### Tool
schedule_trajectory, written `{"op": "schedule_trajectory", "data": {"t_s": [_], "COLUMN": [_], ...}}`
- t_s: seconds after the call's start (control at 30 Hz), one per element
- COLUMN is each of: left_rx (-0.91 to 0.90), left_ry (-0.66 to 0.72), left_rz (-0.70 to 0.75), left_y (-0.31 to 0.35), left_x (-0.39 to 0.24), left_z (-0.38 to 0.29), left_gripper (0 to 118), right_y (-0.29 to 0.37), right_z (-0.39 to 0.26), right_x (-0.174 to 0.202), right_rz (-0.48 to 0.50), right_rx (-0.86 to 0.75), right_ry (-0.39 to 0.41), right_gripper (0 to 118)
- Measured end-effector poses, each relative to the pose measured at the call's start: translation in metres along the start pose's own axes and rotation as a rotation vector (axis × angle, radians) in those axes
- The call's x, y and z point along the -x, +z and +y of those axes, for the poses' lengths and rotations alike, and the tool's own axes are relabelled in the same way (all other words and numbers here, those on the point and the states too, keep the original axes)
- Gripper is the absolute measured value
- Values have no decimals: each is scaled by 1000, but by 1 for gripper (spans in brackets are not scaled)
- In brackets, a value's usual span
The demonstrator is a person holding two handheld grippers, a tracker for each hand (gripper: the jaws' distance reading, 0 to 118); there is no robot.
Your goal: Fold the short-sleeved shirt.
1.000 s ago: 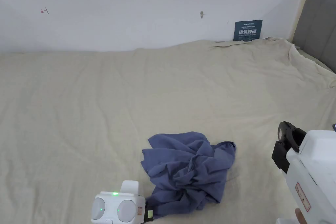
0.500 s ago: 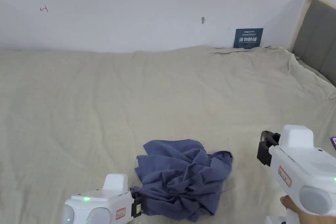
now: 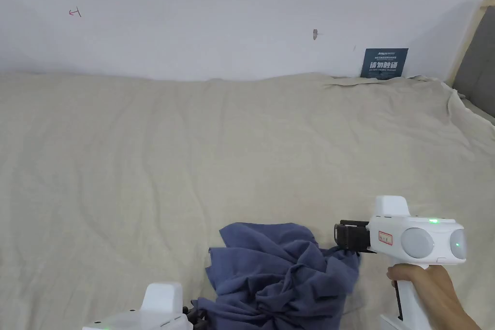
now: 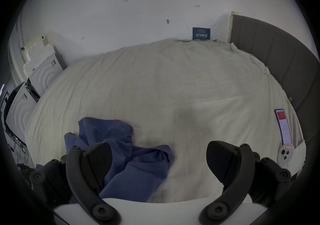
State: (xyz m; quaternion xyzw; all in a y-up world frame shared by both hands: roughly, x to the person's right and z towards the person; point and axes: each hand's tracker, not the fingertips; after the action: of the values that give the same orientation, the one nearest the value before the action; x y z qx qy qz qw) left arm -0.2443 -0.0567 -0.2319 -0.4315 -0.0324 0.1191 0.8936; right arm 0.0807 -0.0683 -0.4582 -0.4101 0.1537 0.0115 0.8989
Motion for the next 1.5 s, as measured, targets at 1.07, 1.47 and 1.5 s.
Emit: {"op": "schedule_trajectory", "data": {"t_s": [1.07,1.47,1.5], "left_rx": [-66,-376,-406], "left_ry": [53,120,118], "left_rz": [-103,-57,-33], "left_y": [38,131,138], "left_x": [-2,46,51], "left_z": [11,112,122], "left_gripper": [4,4,4], "right_y": [101,197,202], "right_z": [23,94,101], "right_x": [18,-3,-6], "right_rz": [128,65,49], "right_rx": [-151,-386,-397], "right_ry": [-40,-40,-40], "right_gripper": [7,7,7]}}
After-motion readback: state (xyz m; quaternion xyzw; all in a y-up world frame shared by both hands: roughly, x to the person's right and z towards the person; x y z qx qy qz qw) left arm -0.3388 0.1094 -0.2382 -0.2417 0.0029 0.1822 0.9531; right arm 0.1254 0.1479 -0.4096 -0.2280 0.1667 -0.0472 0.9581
